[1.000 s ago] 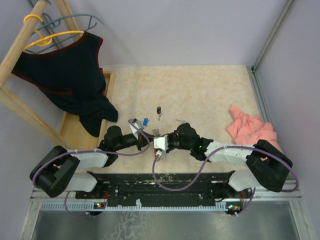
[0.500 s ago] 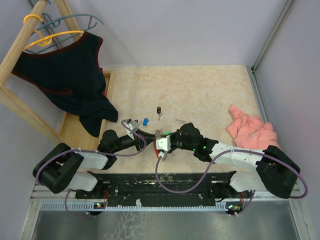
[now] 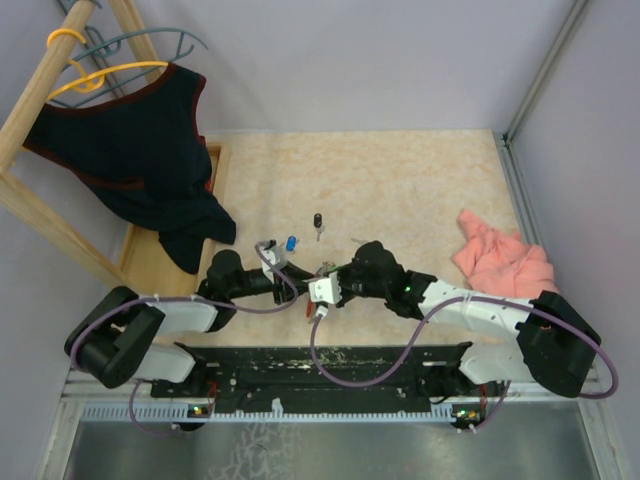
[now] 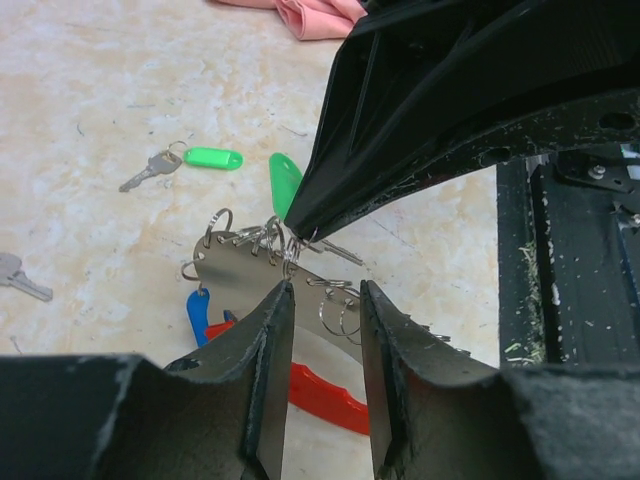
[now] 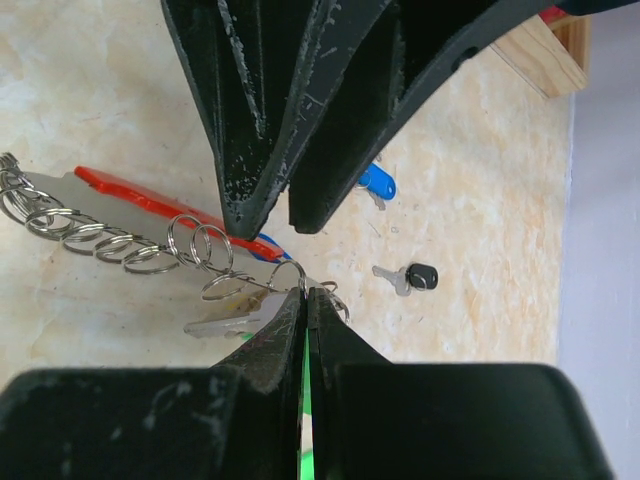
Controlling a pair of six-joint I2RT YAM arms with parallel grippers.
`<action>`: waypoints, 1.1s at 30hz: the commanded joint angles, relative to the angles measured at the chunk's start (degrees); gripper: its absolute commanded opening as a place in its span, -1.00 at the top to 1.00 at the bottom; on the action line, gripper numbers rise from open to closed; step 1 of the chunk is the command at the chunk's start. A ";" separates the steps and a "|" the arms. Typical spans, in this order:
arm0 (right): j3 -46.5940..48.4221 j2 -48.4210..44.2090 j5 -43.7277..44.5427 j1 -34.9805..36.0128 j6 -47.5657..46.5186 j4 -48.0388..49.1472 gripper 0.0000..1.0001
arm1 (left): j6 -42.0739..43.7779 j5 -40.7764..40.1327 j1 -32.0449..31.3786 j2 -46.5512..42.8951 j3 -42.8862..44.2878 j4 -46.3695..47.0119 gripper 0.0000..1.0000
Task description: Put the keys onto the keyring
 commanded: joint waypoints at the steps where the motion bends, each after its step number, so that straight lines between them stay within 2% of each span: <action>1: 3.53 -1.44 -1.83 0.43 -1.87 1.04 1.00 | 9.08 4.00 0.36 -0.05 3.16 -5.21 0.23; 6: 3.56 -1.61 -2.38 0.42 -2.19 0.79 1.00 | 14.57 5.81 0.36 2.85 6.70 -9.55 0.27; 8: 3.54 -1.55 -2.60 0.42 -2.24 0.88 1.00 | 15.14 6.45 0.36 3.93 7.81 -10.07 0.36; 18: 3.27 -1.52 -2.85 0.42 -2.21 1.53 1.00 | 16.21 8.80 0.37 7.07 10.32 -12.22 0.37; 22: 3.36 -1.39 -3.12 0.43 -2.24 1.70 1.00 | 16.23 9.37 0.36 8.37 11.21 -13.11 0.44; 29: 3.36 -1.61 -3.60 0.43 -1.89 1.80 1.00 | 15.32 9.25 0.36 9.08 11.83 -12.77 0.72; 32: 3.07 -1.76 -3.54 0.46 -1.37 1.71 1.00 | 14.18 9.35 0.36 8.97 11.53 -11.40 0.97; 33: 2.79 -1.97 -3.17 0.43 -1.04 1.69 1.00 | 13.68 8.71 0.36 8.81 11.27 -10.90 0.99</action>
